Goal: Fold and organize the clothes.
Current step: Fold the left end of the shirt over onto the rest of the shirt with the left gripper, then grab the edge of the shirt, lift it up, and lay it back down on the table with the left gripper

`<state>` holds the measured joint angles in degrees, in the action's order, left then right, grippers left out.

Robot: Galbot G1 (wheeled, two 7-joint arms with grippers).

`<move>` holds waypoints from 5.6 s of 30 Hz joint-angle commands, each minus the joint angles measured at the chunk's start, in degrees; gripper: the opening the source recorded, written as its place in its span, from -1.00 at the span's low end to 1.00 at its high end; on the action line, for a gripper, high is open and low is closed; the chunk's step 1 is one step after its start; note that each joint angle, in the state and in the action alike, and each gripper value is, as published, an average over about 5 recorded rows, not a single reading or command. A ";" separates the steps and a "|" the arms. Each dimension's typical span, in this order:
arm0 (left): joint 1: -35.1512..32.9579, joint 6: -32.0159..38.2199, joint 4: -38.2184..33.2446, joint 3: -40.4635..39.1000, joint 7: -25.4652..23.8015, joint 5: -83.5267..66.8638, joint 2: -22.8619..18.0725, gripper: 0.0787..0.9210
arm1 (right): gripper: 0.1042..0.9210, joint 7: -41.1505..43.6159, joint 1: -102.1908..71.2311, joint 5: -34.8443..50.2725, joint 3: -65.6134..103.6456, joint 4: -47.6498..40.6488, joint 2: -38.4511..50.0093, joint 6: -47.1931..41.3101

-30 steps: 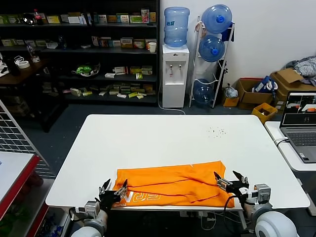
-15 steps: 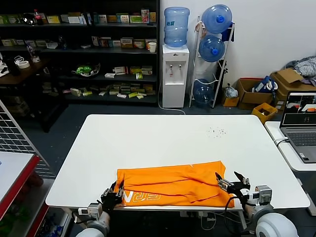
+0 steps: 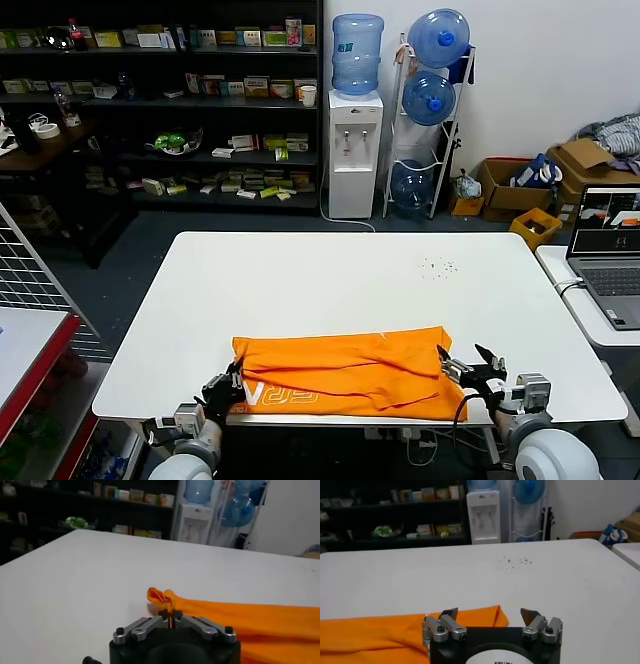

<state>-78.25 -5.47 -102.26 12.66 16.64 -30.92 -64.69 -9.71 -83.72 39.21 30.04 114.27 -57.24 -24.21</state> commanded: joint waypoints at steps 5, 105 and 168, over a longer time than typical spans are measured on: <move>-0.64 -2.28 -3.28 11.58 0.74 -8.52 16.48 -0.91 | 0.76 -0.49 2.12 -0.50 -1.14 -0.74 -0.91 0.61; 2.79 -1.41 9.37 7.94 -12.59 -13.22 10.58 0.77 | 0.76 -2.39 4.19 -4.19 -5.46 -3.62 -7.43 0.80; -1.94 -6.31 -5.48 20.80 0.99 -9.08 25.82 -0.95 | 0.76 -2.06 3.95 -4.09 -4.69 -3.72 -7.81 2.25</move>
<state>-79.34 -13.60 -114.42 27.79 17.33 -39.53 -47.40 -11.80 -79.69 35.15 25.22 110.45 -64.99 -22.13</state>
